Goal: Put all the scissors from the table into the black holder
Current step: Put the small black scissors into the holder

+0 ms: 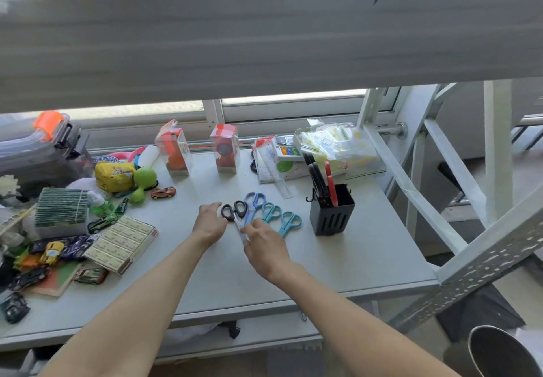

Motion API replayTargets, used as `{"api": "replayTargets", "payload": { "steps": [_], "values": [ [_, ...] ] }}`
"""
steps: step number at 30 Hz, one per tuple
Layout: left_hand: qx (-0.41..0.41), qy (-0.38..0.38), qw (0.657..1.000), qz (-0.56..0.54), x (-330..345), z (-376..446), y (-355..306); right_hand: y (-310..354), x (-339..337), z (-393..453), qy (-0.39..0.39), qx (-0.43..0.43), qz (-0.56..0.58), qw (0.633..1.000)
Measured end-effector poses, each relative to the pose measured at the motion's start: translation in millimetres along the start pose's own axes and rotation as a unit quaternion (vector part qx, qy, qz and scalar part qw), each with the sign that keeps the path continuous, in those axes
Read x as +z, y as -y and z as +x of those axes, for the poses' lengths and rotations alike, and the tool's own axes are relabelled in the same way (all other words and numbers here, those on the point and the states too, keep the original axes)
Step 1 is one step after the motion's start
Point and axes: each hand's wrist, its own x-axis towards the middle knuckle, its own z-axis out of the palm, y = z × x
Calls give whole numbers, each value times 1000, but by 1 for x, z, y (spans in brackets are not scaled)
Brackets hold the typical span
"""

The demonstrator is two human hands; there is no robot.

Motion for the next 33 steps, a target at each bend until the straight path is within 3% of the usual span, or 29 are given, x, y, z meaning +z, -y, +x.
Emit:
{"api": "replayTargets", "payload": {
  "steps": [4, 9, 13, 18, 22, 29, 33],
  "values": [
    [46, 39, 994, 86, 3, 12, -10, 12, 14, 12, 26, -15, -96, 995],
    [-7, 29, 994, 102, 5, 20, -9, 12, 24, 11, 26, -26, -116, 993],
    [-45, 16, 999, -12, -4, 20, -2, 10, 27, 5, 18, -29, -67, 997],
    [-87, 93, 976, -176, -26, 6, 6, 14, 29, -4, -18, 9, 5, 1000],
    [-51, 123, 957, -257, -32, -17, -16, 17, 23, -5, -57, 59, 52, 995],
    [64, 227, 940, -248, -41, -55, -62, 0, -1, -17, -152, 78, 122, 978],
    [95, 210, 938, -258, -24, -59, -83, -29, -28, -43, -210, 53, 200, 956]
  ]
}}
